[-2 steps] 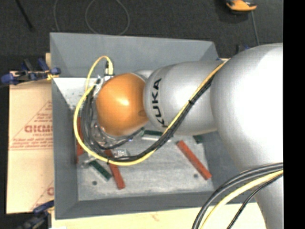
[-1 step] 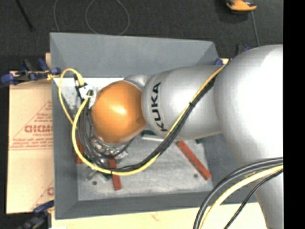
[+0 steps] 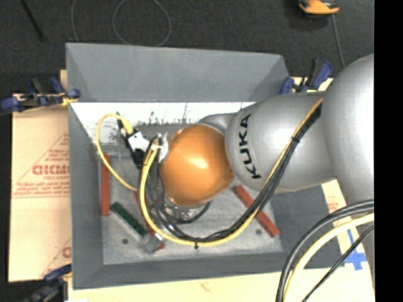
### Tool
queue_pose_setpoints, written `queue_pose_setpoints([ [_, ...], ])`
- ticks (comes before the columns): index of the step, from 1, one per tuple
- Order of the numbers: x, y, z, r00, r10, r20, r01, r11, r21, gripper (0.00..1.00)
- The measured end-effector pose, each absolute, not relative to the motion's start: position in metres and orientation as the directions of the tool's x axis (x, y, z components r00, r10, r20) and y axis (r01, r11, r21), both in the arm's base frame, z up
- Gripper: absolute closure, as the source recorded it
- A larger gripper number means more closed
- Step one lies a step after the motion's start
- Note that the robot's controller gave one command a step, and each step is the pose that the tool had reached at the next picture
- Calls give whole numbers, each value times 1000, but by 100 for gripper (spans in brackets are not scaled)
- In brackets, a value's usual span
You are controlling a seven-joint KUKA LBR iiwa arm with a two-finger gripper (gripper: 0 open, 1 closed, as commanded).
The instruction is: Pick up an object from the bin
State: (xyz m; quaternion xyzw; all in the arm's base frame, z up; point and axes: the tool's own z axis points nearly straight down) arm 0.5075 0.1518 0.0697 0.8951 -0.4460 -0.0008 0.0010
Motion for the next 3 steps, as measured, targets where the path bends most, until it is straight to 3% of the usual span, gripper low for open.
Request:
queue_pose_setpoints([
  [1,508,153,70,604,-797,-1,-797,-604,0,100],
  [2,481,139,122,383,-924,-1,-924,-383,-1,100],
  [3,477,215,126,450,-893,-4,-893,-450,-3,100],
])
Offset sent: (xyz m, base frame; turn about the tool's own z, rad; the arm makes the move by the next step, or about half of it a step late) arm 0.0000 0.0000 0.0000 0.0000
